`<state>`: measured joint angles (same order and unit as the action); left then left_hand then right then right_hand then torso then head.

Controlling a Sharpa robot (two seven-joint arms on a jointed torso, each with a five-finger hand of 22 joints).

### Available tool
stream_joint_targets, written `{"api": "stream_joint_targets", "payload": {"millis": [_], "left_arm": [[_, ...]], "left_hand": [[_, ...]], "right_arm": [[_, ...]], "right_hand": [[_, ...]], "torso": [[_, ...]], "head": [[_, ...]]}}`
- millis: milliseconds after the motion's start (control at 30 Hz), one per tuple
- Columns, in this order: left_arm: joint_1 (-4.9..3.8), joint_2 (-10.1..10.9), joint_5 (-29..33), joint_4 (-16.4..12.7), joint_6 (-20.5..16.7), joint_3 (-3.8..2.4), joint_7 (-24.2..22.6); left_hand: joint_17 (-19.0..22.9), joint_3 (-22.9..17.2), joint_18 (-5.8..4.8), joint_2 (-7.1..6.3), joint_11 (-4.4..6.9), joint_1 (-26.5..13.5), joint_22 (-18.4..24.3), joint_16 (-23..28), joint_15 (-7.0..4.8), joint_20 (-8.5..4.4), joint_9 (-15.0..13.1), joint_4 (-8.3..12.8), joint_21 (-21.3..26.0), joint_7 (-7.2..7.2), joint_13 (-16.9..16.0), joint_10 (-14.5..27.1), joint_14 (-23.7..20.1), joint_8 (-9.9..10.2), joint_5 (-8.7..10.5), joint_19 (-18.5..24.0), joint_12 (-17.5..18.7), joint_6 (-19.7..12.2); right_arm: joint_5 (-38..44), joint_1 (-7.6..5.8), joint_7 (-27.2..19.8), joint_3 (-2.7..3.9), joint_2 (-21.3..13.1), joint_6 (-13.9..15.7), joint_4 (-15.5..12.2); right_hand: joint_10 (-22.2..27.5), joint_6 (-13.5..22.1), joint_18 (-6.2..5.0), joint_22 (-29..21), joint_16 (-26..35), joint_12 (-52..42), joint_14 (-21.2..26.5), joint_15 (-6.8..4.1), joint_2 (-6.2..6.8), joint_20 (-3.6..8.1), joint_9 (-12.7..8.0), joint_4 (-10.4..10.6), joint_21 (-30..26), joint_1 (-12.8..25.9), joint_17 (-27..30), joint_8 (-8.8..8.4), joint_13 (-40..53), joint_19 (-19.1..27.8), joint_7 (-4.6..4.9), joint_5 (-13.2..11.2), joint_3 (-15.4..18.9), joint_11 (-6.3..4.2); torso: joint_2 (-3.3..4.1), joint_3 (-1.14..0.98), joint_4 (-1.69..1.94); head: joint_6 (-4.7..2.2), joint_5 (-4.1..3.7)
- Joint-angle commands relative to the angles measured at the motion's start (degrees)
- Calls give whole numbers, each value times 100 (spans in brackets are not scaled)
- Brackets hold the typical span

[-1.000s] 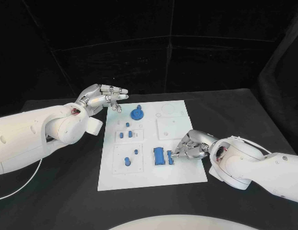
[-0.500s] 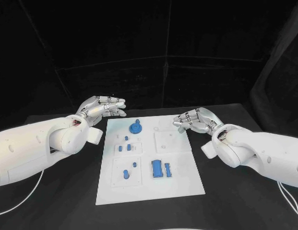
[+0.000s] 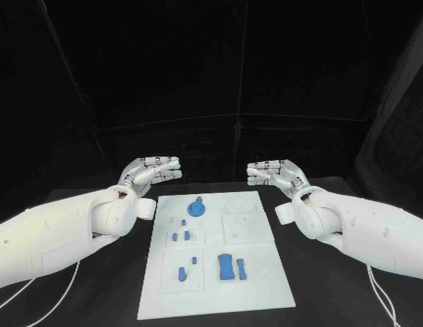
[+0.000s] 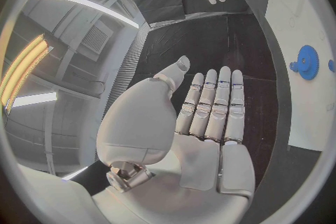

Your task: Assemble the parts on the task board

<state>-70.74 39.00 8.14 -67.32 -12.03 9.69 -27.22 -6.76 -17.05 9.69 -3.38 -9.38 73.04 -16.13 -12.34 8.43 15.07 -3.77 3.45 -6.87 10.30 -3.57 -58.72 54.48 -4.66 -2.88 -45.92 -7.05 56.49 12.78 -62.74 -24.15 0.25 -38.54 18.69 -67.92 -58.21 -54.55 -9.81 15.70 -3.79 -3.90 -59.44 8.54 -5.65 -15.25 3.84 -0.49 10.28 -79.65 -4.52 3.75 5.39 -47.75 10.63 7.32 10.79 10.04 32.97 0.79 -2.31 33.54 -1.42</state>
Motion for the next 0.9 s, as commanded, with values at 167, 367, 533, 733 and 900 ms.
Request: {"api": "stream_joint_targets", "payload": {"millis": [167, 367, 533, 733, 900], "left_arm": [[65, 51, -71, -169, -187, -63, -3], [287, 166, -237, -636, -862, -265, -60], [590, 324, -464, -1275, -1783, -542, -138], [876, 474, -679, -1881, -2657, -804, -211], [1013, 546, -781, -2170, -3073, -929, -246]], "left_hand": [[676, 727, -323, 338, 380, -3057, 680, 527, -346, -618, 377, -345, 687, -430, 357, 2468, -2274, 466, 288, 1923, 304, -2375], [676, 936, -443, 338, 501, -3968, 881, 680, -843, -809, 377, -345, 687, -561, 357, 3198, -2955, 466, 288, 2497, 705, -3078], [676, 1089, -505, 338, 938, -4630, 1025, 789, -843, -950, 377, -345, 687, -1030, 357, 3728, -3449, 466, 288, 2913, 705, -3586], [676, 1221, -969, 338, 938, -5191, 1148, 1234, -843, -1066, 377, -345, 687, -1030, 357, 4179, -3872, 466, 288, 3265, 705, -4020], [676, 1289, -969, 338, 938, -5556, 1613, 1234, -843, -1507, 377, -345, 687, -1030, 357, 4471, -4142, 466, 288, 3491, 705, -4301]], "right_arm": [[-87, 22, -30, -4, -67, 229, -220], [-435, 91, -186, -10, -227, 904, -799], [-867, 177, -380, -18, -426, 1745, -1519], [-1177, 238, -519, -23, -568, 2347, -2036], [-1276, 257, -564, -25, -614, 2538, -2199]], "right_hand": [[2425, 2285, 304, -662, 379, 390, 2483, -341, 565, 631, -384, 49, -436, 3343, 452, -375, -539, 1972, -444, -314, -441, -408], [3141, 2953, 454, -853, 379, 390, 3214, -450, 565, 820, -384, 49, -559, 4315, 452, -375, -539, 2563, -574, -732, -577, -533], [3685, 3461, 517, -999, 379, 390, 3770, -854, 565, 963, -384, 49, -1028, 5057, 452, -375, -539, 3014, -1063, -732, -669, -1004], [4137, 3882, 579, -1119, 379, 390, 4227, -854, 565, 1082, -384, 49, -1028, 5668, 452, -375, -539, 3383, -1063, -732, -1079, -1004], [4406, 4137, 981, -1570, 379, 390, 4504, -854, 565, 1525, -384, 49, -1028, 6041, 452, -375, -539, 3605, -1063, -732, -1079, -1004]], "torso": [[-78, -35, 101], [-179, -79, 231], [-179, -79, 231], [-179, -79, 231], [-179, -79, 231]], "head": [[46, 60], [84, 141], [84, 142], [84, 142], [84, 142]]}}
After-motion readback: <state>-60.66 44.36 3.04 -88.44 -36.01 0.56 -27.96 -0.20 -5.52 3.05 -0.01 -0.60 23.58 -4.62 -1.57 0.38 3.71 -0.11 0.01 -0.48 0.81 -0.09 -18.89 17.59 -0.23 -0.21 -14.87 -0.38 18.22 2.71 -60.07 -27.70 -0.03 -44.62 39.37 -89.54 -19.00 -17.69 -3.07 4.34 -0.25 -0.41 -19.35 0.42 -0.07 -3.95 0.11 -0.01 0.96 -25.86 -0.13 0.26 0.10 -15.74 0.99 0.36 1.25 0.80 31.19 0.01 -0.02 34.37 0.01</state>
